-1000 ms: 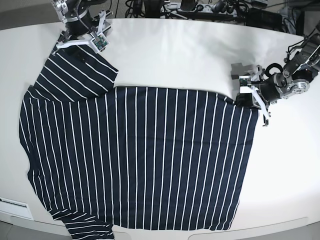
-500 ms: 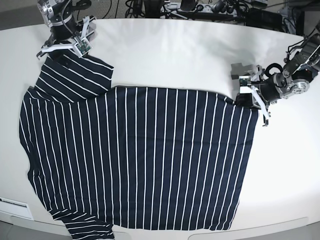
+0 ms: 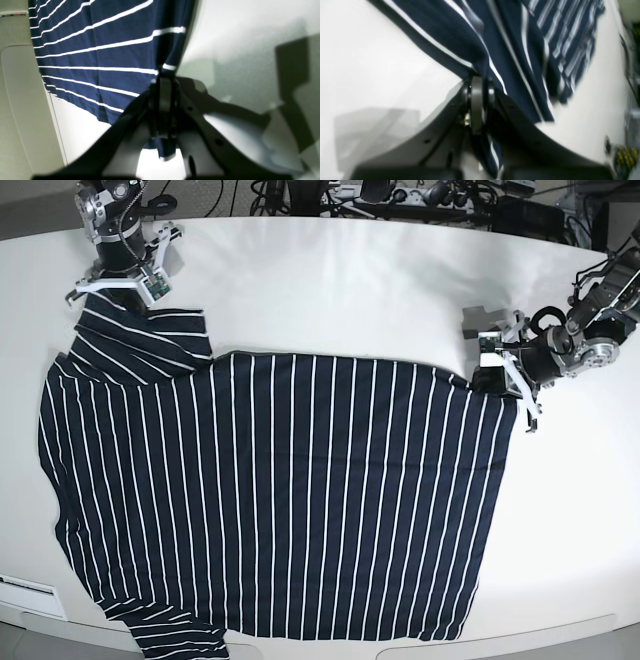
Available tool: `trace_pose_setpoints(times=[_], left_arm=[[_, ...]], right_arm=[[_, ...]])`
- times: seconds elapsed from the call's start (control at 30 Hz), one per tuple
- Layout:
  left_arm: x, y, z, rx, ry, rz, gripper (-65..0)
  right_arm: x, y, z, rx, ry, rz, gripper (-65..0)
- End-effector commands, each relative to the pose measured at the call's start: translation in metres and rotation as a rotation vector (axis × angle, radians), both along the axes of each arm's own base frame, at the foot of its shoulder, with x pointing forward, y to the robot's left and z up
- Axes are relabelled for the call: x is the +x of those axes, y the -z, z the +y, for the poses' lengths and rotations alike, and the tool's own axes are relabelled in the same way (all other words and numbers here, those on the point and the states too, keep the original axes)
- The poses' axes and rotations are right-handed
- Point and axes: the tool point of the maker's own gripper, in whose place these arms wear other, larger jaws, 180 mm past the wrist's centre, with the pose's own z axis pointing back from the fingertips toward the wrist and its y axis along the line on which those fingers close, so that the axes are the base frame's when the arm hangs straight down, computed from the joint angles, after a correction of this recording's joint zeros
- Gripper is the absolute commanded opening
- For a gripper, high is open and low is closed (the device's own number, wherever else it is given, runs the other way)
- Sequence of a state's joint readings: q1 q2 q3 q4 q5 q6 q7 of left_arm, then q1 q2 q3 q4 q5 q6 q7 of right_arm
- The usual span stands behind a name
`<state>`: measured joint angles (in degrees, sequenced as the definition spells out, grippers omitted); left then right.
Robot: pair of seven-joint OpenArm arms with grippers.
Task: Fold the T-shirt properly
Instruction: 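Move both grippers down to the shirt's shoulder corners and grasp them, then lift the shoulder corners with both grippers and pull the shirt toward the robot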
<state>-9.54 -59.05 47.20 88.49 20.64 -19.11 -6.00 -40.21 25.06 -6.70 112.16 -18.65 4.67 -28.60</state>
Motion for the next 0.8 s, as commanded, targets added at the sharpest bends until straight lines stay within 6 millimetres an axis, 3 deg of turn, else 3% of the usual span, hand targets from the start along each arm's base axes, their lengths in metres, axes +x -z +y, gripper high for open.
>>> trace_pose_setpoints(times=[0.0,0.23,0.43,0.53,0.77], left_arm=[[-0.007,0.009,0.023,0.104,-0.014,0.033,-65.0],[-0.009,0.002,0.016,0.093,0.009,0.019,-65.0],[-0.011,-0.023,0.012,0.112,0.054,-0.029,-65.0],[-0.016,-0.038,0.010,0.105,0.070,-0.029,-65.0],[-0.046,-0.057,0.009,0.124,0.139,0.011,-65.0]], right_arm=[[-0.007,0.001,-0.007,-0.024,0.021,0.027,-65.0],[0.013,-0.053,0.000,-0.048,0.022,-0.123,-65.0],[0.007,-0.098,-0.009,-0.098,-0.013,-0.190,-65.0],[-0.005,-0.106,-0.017,-0.109,-0.002,-0.166,-65.0],[-0.048,-0.092,-0.031,-0.104,0.026,-0.014,-65.0]])
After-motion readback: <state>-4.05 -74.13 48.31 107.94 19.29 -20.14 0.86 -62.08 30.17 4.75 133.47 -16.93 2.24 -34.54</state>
